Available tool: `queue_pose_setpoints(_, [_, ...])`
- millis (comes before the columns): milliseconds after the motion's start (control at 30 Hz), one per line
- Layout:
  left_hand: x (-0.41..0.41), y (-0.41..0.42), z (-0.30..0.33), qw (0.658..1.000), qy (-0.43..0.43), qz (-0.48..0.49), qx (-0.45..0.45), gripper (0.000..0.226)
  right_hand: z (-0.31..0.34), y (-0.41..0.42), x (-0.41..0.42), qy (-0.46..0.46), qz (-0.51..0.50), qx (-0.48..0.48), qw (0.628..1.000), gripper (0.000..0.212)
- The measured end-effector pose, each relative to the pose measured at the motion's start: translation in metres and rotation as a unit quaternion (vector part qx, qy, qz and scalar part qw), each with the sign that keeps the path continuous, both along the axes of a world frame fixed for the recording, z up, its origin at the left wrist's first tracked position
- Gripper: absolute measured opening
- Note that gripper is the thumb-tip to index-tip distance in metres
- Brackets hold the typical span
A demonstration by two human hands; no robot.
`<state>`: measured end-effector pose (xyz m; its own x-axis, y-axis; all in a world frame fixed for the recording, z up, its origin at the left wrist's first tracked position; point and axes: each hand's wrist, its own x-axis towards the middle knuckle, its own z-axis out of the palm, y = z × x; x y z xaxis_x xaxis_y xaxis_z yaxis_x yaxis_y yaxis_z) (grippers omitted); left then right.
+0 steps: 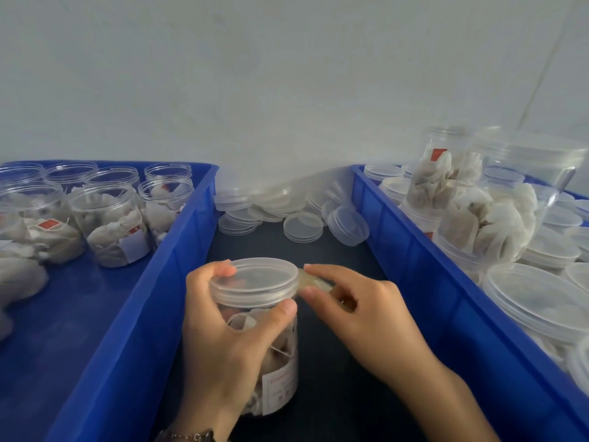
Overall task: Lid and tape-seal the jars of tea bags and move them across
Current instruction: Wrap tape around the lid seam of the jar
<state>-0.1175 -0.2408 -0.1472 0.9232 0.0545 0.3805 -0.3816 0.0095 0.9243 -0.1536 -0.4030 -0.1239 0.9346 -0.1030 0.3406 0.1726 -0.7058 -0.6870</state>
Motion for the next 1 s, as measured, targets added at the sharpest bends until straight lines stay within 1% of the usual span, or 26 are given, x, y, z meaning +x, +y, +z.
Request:
queue_pose_setpoints(100, [0.004, 0.005, 0.001, 0.999, -0.006, 0.005, -0.031, 0.063, 0.008, -0.005, -0.005, 0.019, 0.018, 0.012, 1.000, 0.044])
queue_pose_setpoints(167, [0.005, 0.007, 0.001, 0.999, -0.009, 0.002, -0.041, 0.062, 0.013, -0.007, -0.010, 0.022, 0.019, -0.032, 0.999, 0.041])
queue_pose_setpoints(233, [0.005, 0.007, 0.003, 0.999, -0.005, -0.013, -0.033, 0.059, 0.018, -0.008, -0.014, 0.017, 0.005, -0.060, 0.998, 0.038])
queue_pose_setpoints(367, [0.003, 0.010, 0.005, 1.000, -0.004, -0.024, -0.011, 0.055, 0.020, -0.010, -0.014, 0.015, -0.039, -0.085, 0.995, 0.034])
queue_pose_setpoints(433, [0.001, 0.009, 0.007, 0.999, -0.008, -0.039, -0.014, 0.057, 0.017, -0.011, -0.010, 0.027, -0.051, -0.081, 0.995, 0.037])
queue_pose_setpoints(533, [0.001, 0.008, 0.008, 0.998, -0.004, -0.062, -0.025, 0.060, 0.011, -0.014, -0.004, 0.044, -0.048, -0.041, 0.997, 0.051])
queue_pose_setpoints(633, [0.001, 0.010, 0.009, 0.996, 0.008, -0.082, -0.027, 0.074, 0.004, -0.015, 0.002, 0.051, -0.054, -0.029, 0.997, 0.064])
queue_pose_setpoints(733, [0.001, 0.013, 0.011, 0.994, 0.023, -0.104, -0.018, 0.073, 0.000, -0.013, 0.005, 0.042, -0.062, -0.049, 0.996, 0.075])
queue_pose_setpoints(800, [0.001, 0.014, 0.012, 0.992, 0.034, -0.119, -0.007, 0.061, 0.000, -0.010, 0.005, 0.035, -0.065, -0.063, 0.995, 0.078])
queue_pose_setpoints(833, [0.001, 0.013, 0.012, 0.992, 0.038, -0.121, -0.001, 0.062, 0.000, -0.009, 0.005, 0.032, -0.068, -0.070, 0.995, 0.079])
queue_pose_setpoints(900, [0.001, 0.011, 0.013, 0.994, 0.040, -0.099, 0.014, 0.070, 0.000, -0.008, 0.004, 0.032, -0.071, -0.086, 0.993, 0.078])
queue_pose_setpoints(967, [0.001, 0.010, 0.016, 0.996, 0.040, -0.044, 0.063, 0.081, 0.000, -0.005, 0.004, 0.039, -0.060, -0.096, 0.993, 0.077])
queue_pose_setpoints(1000, [0.001, 0.010, 0.017, 0.995, 0.041, -0.013, 0.085, 0.083, 0.000, -0.003, 0.003, 0.043, -0.052, -0.097, 0.993, 0.076])
